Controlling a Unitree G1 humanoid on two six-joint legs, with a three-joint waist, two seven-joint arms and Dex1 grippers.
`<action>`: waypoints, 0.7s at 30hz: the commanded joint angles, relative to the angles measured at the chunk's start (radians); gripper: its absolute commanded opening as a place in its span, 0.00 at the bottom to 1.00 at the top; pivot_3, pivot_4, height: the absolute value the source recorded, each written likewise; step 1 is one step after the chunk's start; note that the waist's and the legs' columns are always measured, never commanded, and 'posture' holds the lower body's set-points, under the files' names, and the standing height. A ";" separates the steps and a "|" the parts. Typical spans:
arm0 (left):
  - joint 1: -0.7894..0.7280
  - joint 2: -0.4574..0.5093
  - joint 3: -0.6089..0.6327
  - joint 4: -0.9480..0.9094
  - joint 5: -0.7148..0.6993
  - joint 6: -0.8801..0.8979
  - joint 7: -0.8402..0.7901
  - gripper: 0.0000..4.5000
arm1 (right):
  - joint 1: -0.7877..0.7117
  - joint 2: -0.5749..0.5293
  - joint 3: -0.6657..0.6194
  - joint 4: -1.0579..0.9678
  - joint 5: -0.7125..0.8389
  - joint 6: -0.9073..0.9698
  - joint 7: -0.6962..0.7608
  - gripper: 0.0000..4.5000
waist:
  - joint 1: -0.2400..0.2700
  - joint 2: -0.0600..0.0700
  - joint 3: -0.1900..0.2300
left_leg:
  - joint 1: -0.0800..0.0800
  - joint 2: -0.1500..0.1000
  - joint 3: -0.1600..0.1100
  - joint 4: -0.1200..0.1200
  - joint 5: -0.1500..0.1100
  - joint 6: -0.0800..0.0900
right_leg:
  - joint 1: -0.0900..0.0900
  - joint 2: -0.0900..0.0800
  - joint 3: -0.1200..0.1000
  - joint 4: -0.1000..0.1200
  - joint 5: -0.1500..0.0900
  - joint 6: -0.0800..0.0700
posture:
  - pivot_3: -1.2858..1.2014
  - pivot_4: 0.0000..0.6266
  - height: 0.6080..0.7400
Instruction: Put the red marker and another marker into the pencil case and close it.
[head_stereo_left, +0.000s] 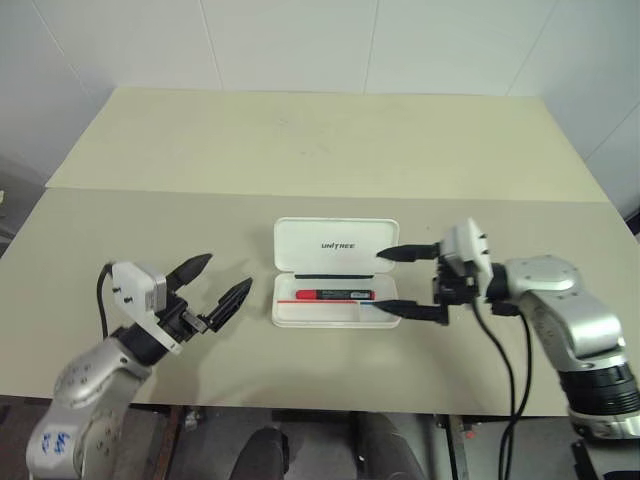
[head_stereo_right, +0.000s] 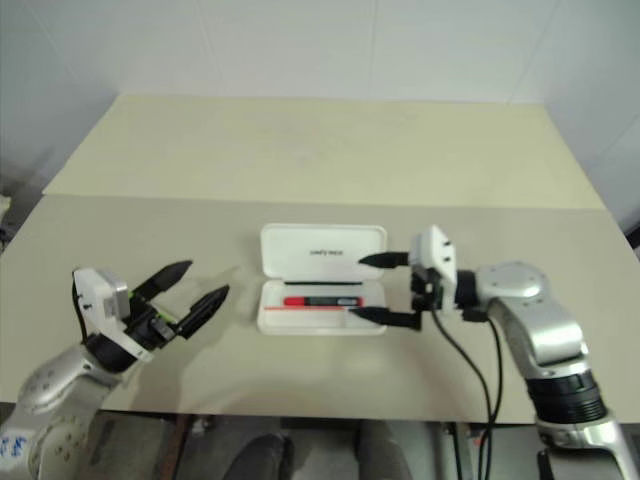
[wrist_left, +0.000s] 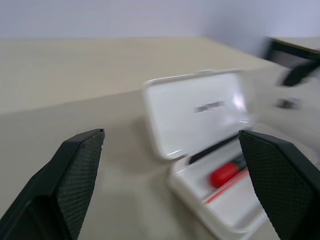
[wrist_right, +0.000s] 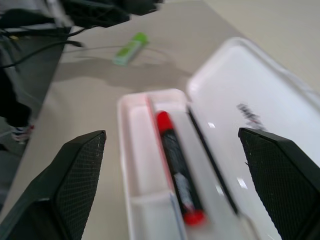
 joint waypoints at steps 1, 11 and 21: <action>0.040 -0.066 0.041 -0.110 0.049 0.023 0.178 1.00 | -0.019 -0.038 -0.048 0.018 0.033 0.001 0.029 0.99 | -0.001 0.000 0.000 | 0.001 0.000 0.001 0.000 0.000 0.000 | 0.002 0.000 -0.001 0.000 0.000 0.000 | 0.52 0.24 1.00; 0.155 -0.290 -0.006 -0.212 0.170 0.143 0.507 1.00 | -0.061 -0.094 -0.064 0.051 0.043 0.011 0.052 0.99 | -0.002 -0.001 0.001 | 0.015 0.001 0.003 0.000 0.000 0.001 | 0.023 0.003 -0.002 -0.011 0.000 -0.001 | 0.52 0.24 1.00; 0.055 -0.297 0.026 -0.096 0.193 0.226 0.569 1.00 | -0.070 -0.093 -0.066 -0.015 0.064 0.047 0.026 0.99 | 0.000 -0.001 0.001 | 0.015 0.000 0.001 -0.001 0.000 0.001 | 0.024 0.003 -0.004 -0.014 0.000 -0.001 | 0.52 0.24 1.00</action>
